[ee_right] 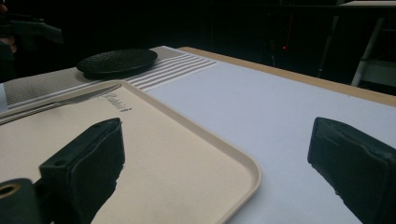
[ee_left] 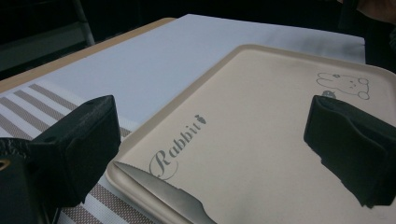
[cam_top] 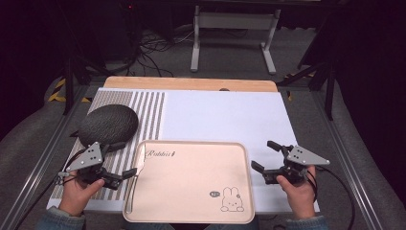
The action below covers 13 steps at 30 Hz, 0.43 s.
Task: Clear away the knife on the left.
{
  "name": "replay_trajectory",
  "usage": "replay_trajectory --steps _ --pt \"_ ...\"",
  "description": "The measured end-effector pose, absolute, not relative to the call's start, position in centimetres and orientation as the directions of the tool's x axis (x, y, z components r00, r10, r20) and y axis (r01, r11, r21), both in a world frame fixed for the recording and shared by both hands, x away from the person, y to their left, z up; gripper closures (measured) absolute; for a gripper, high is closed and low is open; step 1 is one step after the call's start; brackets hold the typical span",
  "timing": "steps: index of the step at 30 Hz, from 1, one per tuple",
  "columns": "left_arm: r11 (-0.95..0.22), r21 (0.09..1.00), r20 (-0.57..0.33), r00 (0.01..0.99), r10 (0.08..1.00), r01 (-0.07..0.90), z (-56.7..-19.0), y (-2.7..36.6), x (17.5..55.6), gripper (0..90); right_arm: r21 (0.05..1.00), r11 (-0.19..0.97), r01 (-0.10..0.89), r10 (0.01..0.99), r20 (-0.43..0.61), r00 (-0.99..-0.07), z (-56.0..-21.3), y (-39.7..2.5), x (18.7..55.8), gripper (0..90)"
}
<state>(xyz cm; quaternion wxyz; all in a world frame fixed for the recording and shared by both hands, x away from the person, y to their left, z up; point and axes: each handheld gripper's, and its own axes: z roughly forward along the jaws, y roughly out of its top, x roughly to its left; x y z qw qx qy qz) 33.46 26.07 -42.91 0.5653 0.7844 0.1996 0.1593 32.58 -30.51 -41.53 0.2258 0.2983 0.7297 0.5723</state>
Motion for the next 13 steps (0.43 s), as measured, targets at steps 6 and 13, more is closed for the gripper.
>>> replay_trajectory --steps 6,13 --pt "-0.247 0.961 0.014 0.864 0.504 0.128 -44.3 27.7 33.0 1.6 0.972 0.162 0.168 0.694 0.009 -0.720 -41.6 -30.5 32.5 4.9" --pt "-0.213 0.967 -0.007 0.849 0.529 0.140 -44.9 28.7 32.9 1.8 0.973 0.160 0.166 0.701 0.006 -0.713 -41.8 -30.3 32.5 4.6"
